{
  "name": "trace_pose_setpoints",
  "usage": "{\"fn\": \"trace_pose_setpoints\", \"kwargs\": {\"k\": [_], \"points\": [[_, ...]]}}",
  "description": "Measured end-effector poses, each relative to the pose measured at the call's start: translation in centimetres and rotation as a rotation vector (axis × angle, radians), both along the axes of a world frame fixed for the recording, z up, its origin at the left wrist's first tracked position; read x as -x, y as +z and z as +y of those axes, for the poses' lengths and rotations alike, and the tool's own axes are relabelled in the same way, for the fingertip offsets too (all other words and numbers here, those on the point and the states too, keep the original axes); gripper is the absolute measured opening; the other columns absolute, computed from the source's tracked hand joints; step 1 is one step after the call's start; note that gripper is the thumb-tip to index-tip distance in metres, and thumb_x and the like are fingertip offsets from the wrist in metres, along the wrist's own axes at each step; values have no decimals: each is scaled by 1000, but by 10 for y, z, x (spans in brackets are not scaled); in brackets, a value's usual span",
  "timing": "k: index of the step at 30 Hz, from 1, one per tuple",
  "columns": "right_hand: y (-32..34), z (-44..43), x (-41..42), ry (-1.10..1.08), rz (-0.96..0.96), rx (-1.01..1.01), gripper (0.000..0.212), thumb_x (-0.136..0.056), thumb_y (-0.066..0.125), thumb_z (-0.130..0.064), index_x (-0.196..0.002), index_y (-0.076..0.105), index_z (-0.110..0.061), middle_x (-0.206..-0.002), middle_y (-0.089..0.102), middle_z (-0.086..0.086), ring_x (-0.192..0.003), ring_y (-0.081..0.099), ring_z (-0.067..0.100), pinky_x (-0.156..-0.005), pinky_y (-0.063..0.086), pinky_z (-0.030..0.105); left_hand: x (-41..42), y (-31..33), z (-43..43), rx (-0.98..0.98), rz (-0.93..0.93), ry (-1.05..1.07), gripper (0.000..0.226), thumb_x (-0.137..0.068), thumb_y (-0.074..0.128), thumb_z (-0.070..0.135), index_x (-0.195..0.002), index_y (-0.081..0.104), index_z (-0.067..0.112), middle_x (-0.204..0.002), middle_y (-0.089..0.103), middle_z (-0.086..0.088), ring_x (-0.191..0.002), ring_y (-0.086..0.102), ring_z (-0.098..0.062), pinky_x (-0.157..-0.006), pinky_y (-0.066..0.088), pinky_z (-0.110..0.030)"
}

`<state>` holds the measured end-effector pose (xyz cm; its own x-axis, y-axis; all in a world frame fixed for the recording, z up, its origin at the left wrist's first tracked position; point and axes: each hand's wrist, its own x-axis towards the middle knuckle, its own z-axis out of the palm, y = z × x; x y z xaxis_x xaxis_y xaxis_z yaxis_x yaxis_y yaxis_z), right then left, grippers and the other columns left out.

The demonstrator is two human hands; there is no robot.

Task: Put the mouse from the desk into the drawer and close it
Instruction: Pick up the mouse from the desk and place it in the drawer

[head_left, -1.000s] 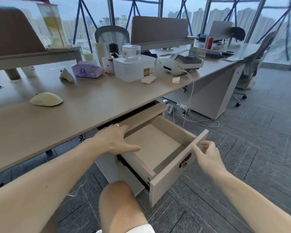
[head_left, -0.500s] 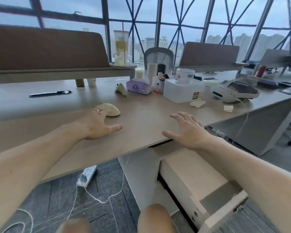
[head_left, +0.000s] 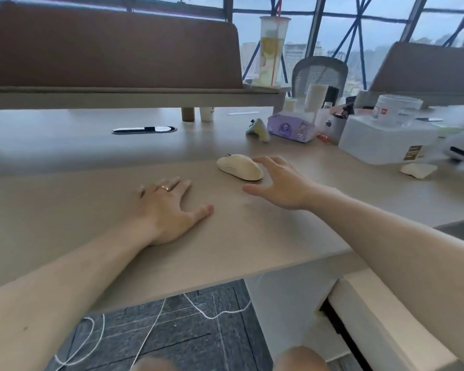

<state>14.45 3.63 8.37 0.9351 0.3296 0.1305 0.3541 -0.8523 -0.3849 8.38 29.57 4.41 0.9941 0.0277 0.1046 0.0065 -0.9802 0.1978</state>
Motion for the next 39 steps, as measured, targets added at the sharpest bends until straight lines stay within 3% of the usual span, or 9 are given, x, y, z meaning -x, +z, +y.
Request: {"fn": "trace_pose_setpoints", "kwargs": {"k": [6,12,18,24,28,33,39], "points": [[-9,39,-48,84,-65,-35,82,-79,70,-57,-151,37,-36,-153,37,7,-142,35,29,-116,27,37,-2,-2,2,-20,7,13,116,-59,8,98,-157,23,38,-169,17,10,-155,13,-17,-124,7,-49],[-21,45,-67,136,-150,-66,61,-88,64,-40,-147,47,-32,-143,51,3,-135,45,19,-105,27,21,-2,0,4,-3,37,-6,112,-63,12,99,-158,20,40,-170,14,11,-156,8,-15,-124,4,-50],[-34,47,-71,140,-211,-101,51,-87,61,-33,-137,56,-33,-134,56,0,-127,52,21,-108,36,29,-2,-1,6,-20,43,-4,108,-67,14,98,-158,20,40,-170,13,11,-156,8,-14,-124,5,-50],[-22,32,-43,117,-313,-268,46,-88,67,-21,-133,63,-22,-134,54,4,-124,53,21,-101,28,14,-2,0,7,-21,41,3,111,-64,11,99,-157,20,40,-170,15,11,-156,11,-16,-124,6,-50],[0,-9,0,120,-368,-262,43,-90,67,-21,-133,64,-21,-136,55,1,-122,50,12,-97,21,0,3,0,7,0,-13,14,111,-63,12,97,-156,30,37,-167,25,9,-153,23,-20,-124,13,-49],[20,-97,58,24,-398,-205,42,-92,65,-26,-134,62,-29,-138,52,-5,-120,49,9,-101,33,21,21,8,0,-2,-122,-28,91,-75,31,81,-145,51,27,-157,46,1,-140,45,-27,-114,32,-46],[17,-193,122,-163,-380,-212,42,-92,65,-27,-135,61,-29,-135,52,-7,-123,49,11,-109,34,32,40,24,-76,82,-176,-215,88,-73,39,77,-141,54,23,-153,50,-1,-136,47,-28,-113,36,-46]]}}
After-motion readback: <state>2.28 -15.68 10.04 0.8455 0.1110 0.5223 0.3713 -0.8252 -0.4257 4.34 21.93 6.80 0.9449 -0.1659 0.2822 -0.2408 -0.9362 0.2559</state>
